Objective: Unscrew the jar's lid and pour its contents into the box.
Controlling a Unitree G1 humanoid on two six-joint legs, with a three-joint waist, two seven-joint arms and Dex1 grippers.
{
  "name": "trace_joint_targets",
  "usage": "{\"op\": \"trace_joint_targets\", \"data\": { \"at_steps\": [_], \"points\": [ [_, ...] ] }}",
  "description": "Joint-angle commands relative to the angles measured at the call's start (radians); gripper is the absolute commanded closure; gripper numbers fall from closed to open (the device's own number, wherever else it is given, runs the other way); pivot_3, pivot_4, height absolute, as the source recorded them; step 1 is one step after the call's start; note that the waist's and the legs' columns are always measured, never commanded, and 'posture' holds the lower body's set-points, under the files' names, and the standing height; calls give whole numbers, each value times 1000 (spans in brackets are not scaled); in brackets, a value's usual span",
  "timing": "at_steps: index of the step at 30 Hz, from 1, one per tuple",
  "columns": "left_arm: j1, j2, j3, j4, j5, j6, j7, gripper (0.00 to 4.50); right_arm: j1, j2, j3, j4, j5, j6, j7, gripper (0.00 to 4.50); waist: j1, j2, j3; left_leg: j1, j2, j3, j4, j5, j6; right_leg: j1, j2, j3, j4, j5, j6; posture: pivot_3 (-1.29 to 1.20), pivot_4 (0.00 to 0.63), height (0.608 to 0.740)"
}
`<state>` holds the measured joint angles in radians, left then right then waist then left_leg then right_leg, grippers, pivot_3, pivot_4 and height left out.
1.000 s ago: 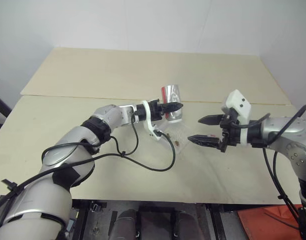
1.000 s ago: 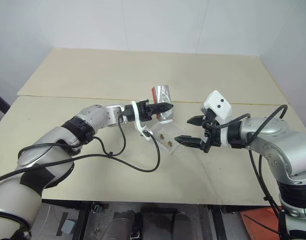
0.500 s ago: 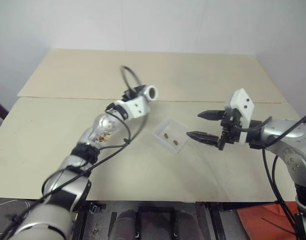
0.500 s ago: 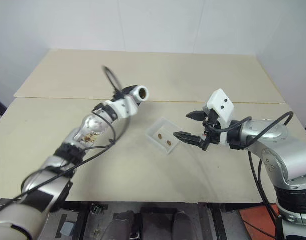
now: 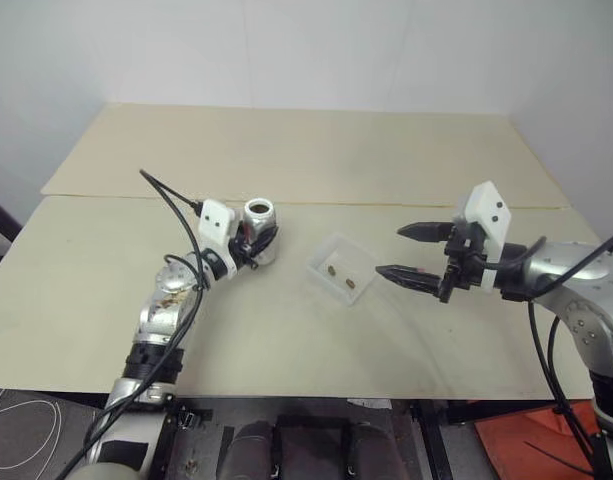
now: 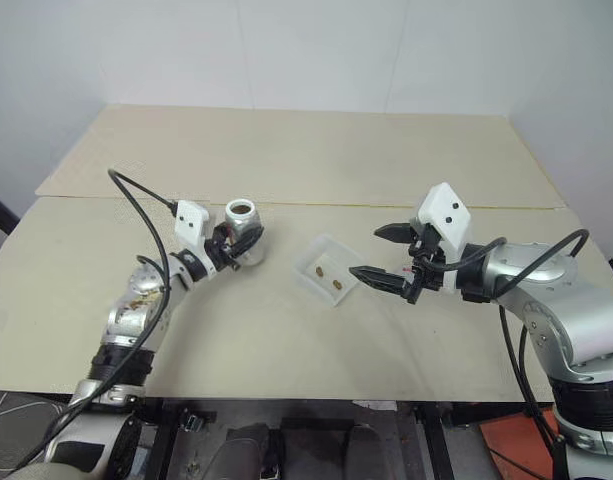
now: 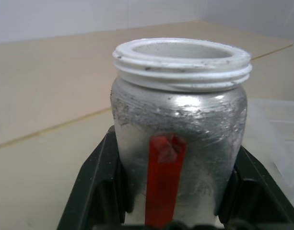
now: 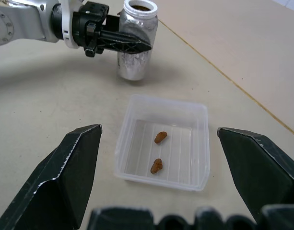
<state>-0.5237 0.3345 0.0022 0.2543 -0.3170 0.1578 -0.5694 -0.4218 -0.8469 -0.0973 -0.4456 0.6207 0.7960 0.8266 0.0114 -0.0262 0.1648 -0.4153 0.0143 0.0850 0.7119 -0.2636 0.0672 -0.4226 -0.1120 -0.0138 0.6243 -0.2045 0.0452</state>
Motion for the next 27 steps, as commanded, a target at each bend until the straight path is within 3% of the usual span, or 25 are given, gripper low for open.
{"op": "trace_joint_targets", "data": {
  "at_steps": [1, 8, 15, 16, 21, 27],
  "points": [
    [12, -27, 29, 25, 24, -124, 5, 2587, 4, -16, -51, -42, 13, -15, -3, 32, 0, 0, 0, 0, 0, 0, 0, 0, 0, 0, 0, 0, 0, 0, 0, 0, 150, 740],
    [53, -51, 22, 98, 58, -198, -12, 2587, 14, -19, -52, -63, 21, -9, -7, 32, 0, 0, 0, 0, 0, 0, 0, 0, 0, 0, 0, 1, 0, 0, 0, 0, 150, 740],
    [108, -4, 38, 2, 51, -154, -43, 329, 9, -14, -35, -66, 14, -16, -6, 0, -2, 0, 0, 0, 0, 0, 0, 0, 0, 0, 0, 1, 0, 0, 0, 0, 150, 740],
    [123, 20, 45, -36, 39, -126, -60, 22, 8, -13, -34, -66, 13, -16, -7, 0, -3, 0, 0, 0, 1, 0, 0, 0, 0, -1, 0, 1, 0, 0, 0, 0, 150, 740],
    [227, 203, 100, -262, -67, 13, -213, 22, 16, -14, -36, -61, 8, -24, -4, 0, -7, 0, 0, 0, 1, 0, -1, 0, 0, -1, -1, 1, 0, 0, -1, 0, 150, 740],
    [390, 498, 324, -457, -329, 152, -540, 22, 39, -22, -51, -40, -5, -67, 28, 0, -17, 1, 0, 1, 2, 1, -2, 0, 0, -2, -1, 1, 0, -1, -3, 0, 150, 740]
  ]
}}
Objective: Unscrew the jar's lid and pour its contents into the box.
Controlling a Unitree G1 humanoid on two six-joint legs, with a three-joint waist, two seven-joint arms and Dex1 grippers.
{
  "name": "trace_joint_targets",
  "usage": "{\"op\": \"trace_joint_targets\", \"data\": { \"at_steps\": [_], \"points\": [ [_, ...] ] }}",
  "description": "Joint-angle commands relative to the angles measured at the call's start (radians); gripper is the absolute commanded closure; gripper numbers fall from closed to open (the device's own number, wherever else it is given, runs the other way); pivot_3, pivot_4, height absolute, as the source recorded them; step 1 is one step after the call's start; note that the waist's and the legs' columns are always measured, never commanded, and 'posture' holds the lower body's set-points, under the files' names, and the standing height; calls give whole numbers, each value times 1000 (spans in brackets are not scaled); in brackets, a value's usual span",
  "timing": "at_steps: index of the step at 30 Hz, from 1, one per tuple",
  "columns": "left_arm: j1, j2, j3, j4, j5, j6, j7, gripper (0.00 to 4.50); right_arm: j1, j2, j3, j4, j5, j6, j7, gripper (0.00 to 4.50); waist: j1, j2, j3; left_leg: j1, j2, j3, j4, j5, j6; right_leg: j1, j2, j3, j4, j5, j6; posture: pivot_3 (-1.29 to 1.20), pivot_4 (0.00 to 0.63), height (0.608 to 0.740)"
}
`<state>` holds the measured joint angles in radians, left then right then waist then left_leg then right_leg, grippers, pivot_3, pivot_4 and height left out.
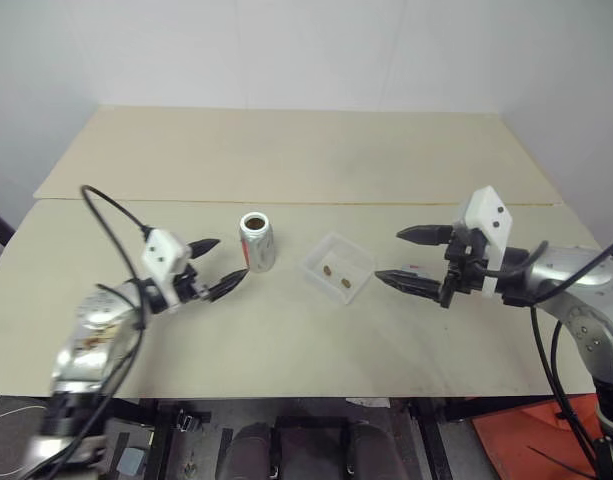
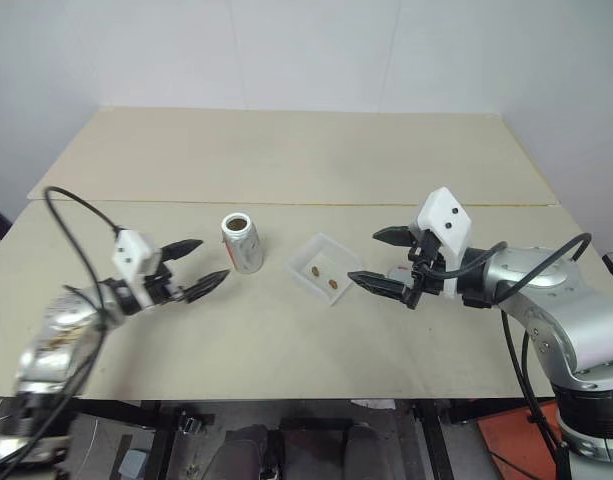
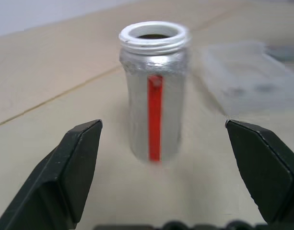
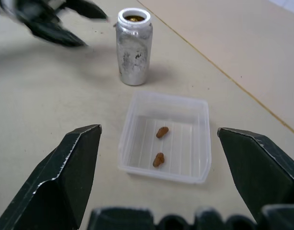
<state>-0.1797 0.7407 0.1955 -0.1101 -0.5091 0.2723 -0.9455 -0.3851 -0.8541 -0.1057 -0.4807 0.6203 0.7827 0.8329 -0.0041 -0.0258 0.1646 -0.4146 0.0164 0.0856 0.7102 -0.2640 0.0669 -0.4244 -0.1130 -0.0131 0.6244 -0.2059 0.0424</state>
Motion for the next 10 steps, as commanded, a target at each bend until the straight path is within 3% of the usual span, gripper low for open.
{"op": "trace_joint_targets", "data": {
  "at_steps": [1, 5, 10],
  "points": [
    [68, 123, 170, -106, -170, 46, -204, 22, 4, -15, -43, 2, -6, -63, 30, 0, -2, 0, 0, 0, 0, 0, 0, 0, 0, 0, 0, 0, 0, 0, 0, 0, 150, 740],
    [140, 204, 301, -164, -268, 124, -261, 22, -3, -20, -40, 26, -6, -85, 66, 0, 0, 0, 0, 1, 0, 0, 0, 0, 0, 1, -1, -1, 0, -1, 0, 0, 150, 740],
    [189, 181, 319, -220, -272, 145, -222, 22, -1, -27, -43, 28, -7, -92, 85, 0, 1, 1, 0, 2, 0, 1, -1, 0, 0, 1, 0, 0, 0, -1, -1, 0, 150, 740]
  ]
}}
